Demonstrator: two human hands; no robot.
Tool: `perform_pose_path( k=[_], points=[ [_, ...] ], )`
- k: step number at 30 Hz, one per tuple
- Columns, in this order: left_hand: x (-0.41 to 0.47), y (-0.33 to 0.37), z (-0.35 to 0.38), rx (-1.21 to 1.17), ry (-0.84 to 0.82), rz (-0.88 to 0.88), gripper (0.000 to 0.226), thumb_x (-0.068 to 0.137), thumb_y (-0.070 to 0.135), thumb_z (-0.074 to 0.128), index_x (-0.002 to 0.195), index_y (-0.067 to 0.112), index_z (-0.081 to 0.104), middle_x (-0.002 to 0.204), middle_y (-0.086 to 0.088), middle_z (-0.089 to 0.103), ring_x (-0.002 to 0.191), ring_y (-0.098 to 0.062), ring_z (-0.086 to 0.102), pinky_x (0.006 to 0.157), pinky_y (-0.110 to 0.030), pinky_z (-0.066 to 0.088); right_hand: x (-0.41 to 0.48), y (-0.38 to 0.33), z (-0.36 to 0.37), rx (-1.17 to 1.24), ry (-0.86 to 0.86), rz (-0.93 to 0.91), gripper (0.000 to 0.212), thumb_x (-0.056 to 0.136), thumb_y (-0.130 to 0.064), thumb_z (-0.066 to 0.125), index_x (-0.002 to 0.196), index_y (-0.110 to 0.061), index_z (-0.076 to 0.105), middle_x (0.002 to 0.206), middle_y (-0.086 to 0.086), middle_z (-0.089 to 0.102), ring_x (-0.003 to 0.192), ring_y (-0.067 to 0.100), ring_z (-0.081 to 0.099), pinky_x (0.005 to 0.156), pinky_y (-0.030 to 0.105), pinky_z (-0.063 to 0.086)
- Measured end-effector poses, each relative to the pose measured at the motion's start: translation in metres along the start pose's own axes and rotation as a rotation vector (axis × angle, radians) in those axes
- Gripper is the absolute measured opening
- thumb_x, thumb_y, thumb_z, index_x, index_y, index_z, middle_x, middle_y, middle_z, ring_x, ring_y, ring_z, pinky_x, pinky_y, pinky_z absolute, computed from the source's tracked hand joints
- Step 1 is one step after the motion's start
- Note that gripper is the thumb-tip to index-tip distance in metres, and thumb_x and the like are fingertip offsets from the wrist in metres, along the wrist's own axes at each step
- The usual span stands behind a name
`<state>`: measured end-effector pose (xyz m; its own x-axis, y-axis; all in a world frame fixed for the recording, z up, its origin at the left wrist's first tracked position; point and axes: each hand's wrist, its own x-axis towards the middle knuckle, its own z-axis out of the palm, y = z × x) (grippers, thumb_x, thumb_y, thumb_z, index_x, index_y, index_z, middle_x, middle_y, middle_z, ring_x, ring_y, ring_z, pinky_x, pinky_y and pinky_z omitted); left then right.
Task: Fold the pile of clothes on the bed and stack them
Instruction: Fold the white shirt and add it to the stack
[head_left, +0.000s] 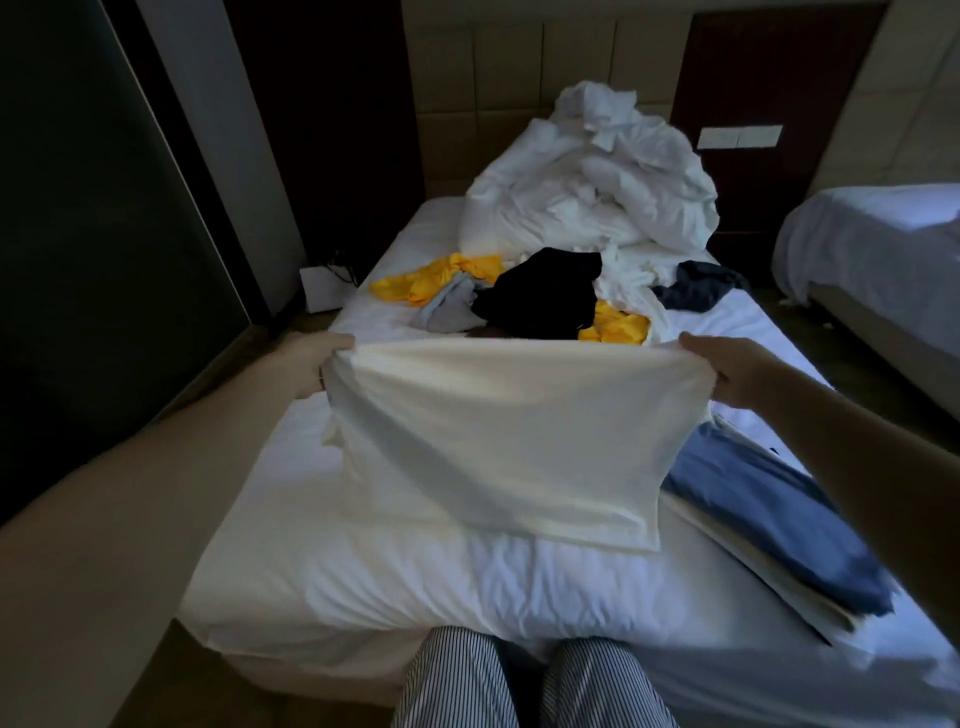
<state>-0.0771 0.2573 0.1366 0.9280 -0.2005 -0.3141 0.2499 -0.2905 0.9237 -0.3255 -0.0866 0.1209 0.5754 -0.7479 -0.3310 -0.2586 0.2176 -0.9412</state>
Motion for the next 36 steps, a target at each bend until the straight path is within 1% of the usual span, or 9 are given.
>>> perform_pose_path(
  k=[4,8,13,16,20,23,27,31,36],
  points=[
    [-0.005,0.025,-0.012,0.178,0.019,-0.010,0.043,0.085,0.010,0.068,0.125,-0.002,0.056,0.127,-0.021,0.057,0.114,-0.034,0.056,0.099,-0.044,0.047,-0.003,-0.020,-0.003,-0.132,0.002,0.002,0.024,0.092,-0.018,0.057,0.071,-0.010,0.048,0.072,0.008,0.044,0.062,0.015,0.043,0.062,0.029,0.045],
    [-0.013,0.027,-0.005,0.193,-0.059,-0.058,0.041,0.086,-0.001,0.063,0.126,-0.003,0.055,0.126,-0.015,0.054,0.120,-0.034,0.051,0.098,-0.039,0.044,-0.001,-0.019,0.003,-0.408,-0.132,-0.013,0.002,0.095,-0.011,0.049,0.094,-0.011,0.051,0.078,0.006,0.050,0.066,0.015,0.049,0.051,0.023,0.049],
    [-0.001,0.016,-0.002,0.315,-0.098,-0.005,0.045,0.084,-0.011,0.059,0.128,-0.003,0.054,0.142,-0.017,0.043,0.130,-0.032,0.041,0.099,-0.032,0.039,0.015,-0.009,-0.002,-0.346,-0.242,-0.093,0.020,0.089,-0.002,0.057,0.109,0.002,0.058,0.097,0.013,0.058,0.074,0.017,0.054,0.053,0.015,0.052],
    [0.008,0.009,-0.006,0.473,-0.104,0.022,0.045,0.080,-0.012,0.064,0.124,-0.005,0.058,0.135,-0.019,0.049,0.123,-0.032,0.046,0.091,-0.029,0.042,0.023,-0.006,-0.005,-0.663,-0.390,-0.086,0.017,0.084,-0.001,0.064,0.100,0.005,0.062,0.101,0.017,0.060,0.089,0.025,0.058,0.073,0.023,0.050],
    [0.022,0.007,-0.007,0.693,0.007,0.166,0.036,0.082,0.005,0.069,0.116,-0.005,0.063,0.117,-0.019,0.059,0.102,-0.028,0.057,0.085,-0.032,0.048,0.035,-0.008,0.006,-1.019,-0.158,-0.297,0.011,0.079,-0.007,0.071,0.089,-0.002,0.068,0.088,0.009,0.055,0.088,0.023,0.049,0.067,0.024,0.038],
    [0.036,0.017,-0.008,0.711,0.143,0.237,0.034,0.081,0.013,0.073,0.111,0.001,0.067,0.116,-0.016,0.063,0.107,-0.030,0.060,0.093,-0.036,0.050,0.040,-0.022,0.017,-1.084,0.066,-0.417,0.013,0.083,-0.008,0.062,0.076,0.001,0.069,0.077,0.014,0.060,0.086,0.030,0.053,0.062,0.026,0.034],
    [0.056,0.048,-0.010,0.523,0.289,0.264,0.032,0.077,0.016,0.076,0.107,0.006,0.070,0.111,-0.013,0.067,0.102,-0.029,0.062,0.094,-0.037,0.051,0.057,-0.059,0.022,-0.865,0.224,-0.485,0.020,0.081,-0.013,0.062,0.075,0.006,0.067,0.077,0.023,0.062,0.083,0.035,0.056,0.060,0.027,0.029],
    [0.069,0.085,-0.010,0.380,0.380,0.305,0.032,0.081,0.020,0.073,0.110,0.010,0.069,0.113,-0.012,0.066,0.103,-0.028,0.062,0.095,-0.039,0.051,0.068,-0.095,0.033,-0.764,0.274,-0.688,0.039,0.064,-0.030,0.040,0.062,0.004,0.058,0.064,0.020,0.049,0.069,0.028,0.048,0.061,0.032,0.027],
    [0.068,0.111,-0.014,0.190,0.388,0.393,0.025,0.085,0.016,0.069,0.109,0.012,0.069,0.106,-0.004,0.065,0.098,-0.021,0.060,0.087,-0.026,0.048,0.075,-0.112,0.035,-0.638,0.350,-0.779,0.042,0.087,-0.015,0.051,0.048,-0.013,0.034,0.048,0.005,0.037,0.064,0.025,0.041,0.055,0.036,0.017]
  ],
)
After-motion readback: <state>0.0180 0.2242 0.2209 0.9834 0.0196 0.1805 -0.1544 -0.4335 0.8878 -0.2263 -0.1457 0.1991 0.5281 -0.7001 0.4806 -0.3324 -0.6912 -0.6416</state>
